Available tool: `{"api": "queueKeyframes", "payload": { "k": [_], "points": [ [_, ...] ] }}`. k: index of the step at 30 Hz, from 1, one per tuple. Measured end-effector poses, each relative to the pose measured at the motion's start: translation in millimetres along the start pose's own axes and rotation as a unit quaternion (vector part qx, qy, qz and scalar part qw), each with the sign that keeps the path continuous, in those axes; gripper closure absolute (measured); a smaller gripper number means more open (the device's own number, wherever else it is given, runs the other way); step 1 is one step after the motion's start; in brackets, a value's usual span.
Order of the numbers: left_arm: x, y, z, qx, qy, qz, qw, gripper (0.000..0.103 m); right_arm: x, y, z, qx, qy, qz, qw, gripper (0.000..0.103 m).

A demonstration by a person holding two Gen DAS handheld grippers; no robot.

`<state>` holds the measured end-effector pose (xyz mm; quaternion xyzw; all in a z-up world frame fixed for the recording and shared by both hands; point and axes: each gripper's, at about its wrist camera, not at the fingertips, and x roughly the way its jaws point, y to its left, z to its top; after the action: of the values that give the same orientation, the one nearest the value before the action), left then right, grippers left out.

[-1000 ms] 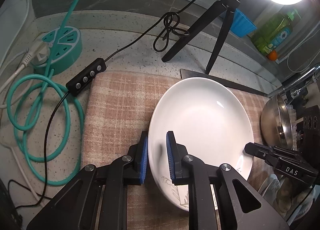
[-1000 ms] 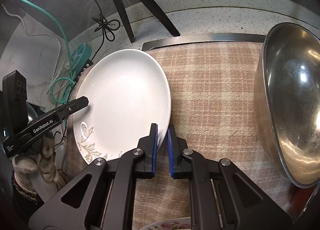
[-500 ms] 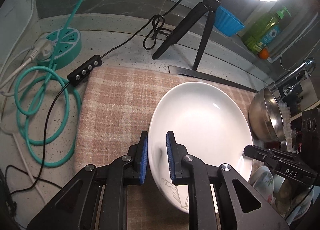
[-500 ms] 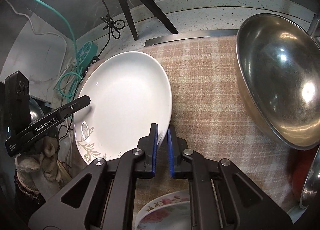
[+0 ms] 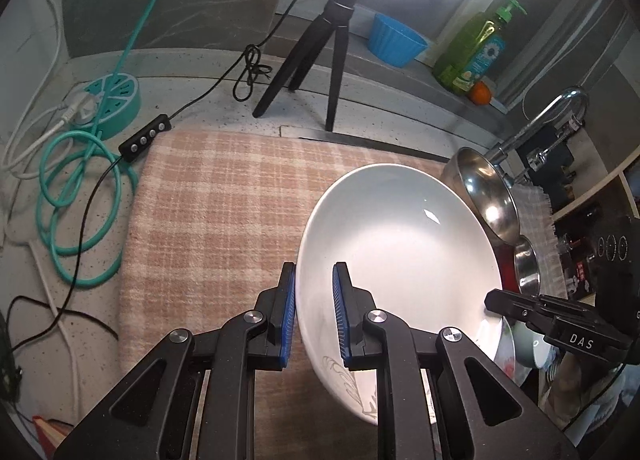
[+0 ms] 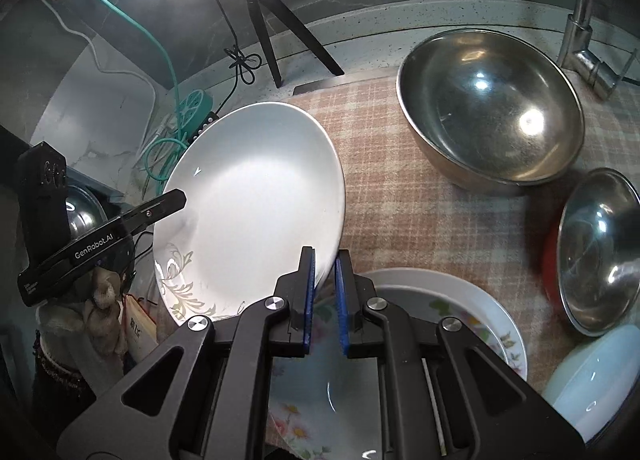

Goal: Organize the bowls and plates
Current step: 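Lift the white oval plate and carry it over the plate stack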

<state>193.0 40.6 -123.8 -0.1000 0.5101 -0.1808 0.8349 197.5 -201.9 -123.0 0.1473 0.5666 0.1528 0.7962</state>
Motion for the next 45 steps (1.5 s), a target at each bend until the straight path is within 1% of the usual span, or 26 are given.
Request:
{"api": "queueKeyframes", "payload": {
  "k": [4,10,15,24,31,36,45],
  "points": [
    [-2.8,-17.2,-14.4,0.012,0.005,-0.014,0.9998,0.087,-18.7,-11.9,-18.9,0.009,-0.011,-0.002,1.0,0.093],
    [-2.1,-43.4,-37.0,0.033,0.018,-0.033,0.9987,0.087,-40.4,-35.3,-53.5,0.033,-0.017,-0.002,0.999,0.093],
    [0.3,-64.8,-50.5,0.056,0.03,-0.042,0.9971,0.087,-47.0,-53.1,-81.3,0.057,-0.011,-0.008,0.998,0.093],
    [9.5,-90.6,-70.9,0.081,0.05,-0.054,0.994,0.087,-55.0,-76.3,-114.4,0.088,-0.002,-0.019,0.996,0.093],
    [14.1,-100.3,-82.3,0.09,0.061,-0.055,0.9925,0.087,-56.1,-85.6,-128.9,0.099,0.007,-0.03,0.995,0.093],
    [18.0,-104.2,-87.2,0.094,0.066,-0.054,0.9919,0.087,-55.6,-88.0,-131.9,0.096,0.009,-0.041,0.994,0.093],
    [23.1,-105.8,-92.1,0.101,0.073,-0.043,0.9912,0.087,-55.2,-90.9,-136.3,0.098,0.014,-0.043,0.994,0.093]
  ]
}}
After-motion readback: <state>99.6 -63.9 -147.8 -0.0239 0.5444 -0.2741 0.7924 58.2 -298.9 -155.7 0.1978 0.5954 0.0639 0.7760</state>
